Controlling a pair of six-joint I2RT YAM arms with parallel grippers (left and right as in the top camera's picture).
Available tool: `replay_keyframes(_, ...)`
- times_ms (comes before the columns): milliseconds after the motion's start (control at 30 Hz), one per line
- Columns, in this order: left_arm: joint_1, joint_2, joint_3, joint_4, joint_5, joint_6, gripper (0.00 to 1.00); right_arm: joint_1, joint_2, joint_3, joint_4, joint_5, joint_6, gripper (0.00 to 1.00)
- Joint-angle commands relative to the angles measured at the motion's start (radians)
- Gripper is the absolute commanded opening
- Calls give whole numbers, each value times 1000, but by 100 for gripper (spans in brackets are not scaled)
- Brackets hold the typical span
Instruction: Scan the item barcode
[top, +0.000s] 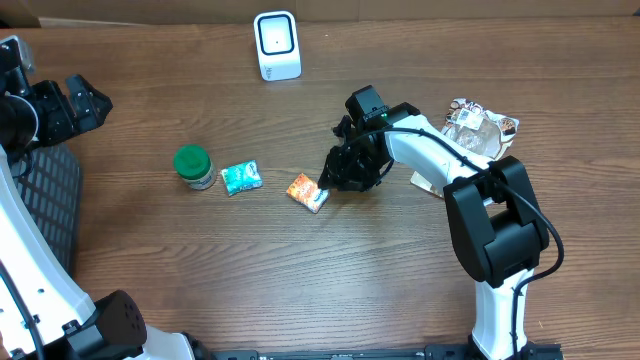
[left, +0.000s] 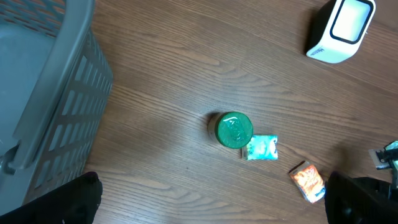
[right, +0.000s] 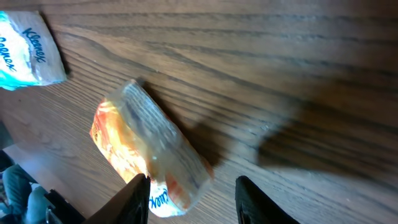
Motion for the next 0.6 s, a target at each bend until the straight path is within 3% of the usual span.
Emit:
replay_keyframes(0,1,10,2,2,-2,15,100,5,42,-3,8,-50,-7,39)
replay_keyframes(233,1,10,2,2,-2,15,100,24,88,-3,24,-70,9,37)
replay_keyframes(433,1,10,2,2,-2,15,100,24,103,-3,40,-85,61,26)
replay_keyframes(567,1,10,2,2,-2,15,100,23,103,-3,41,-85,61,4)
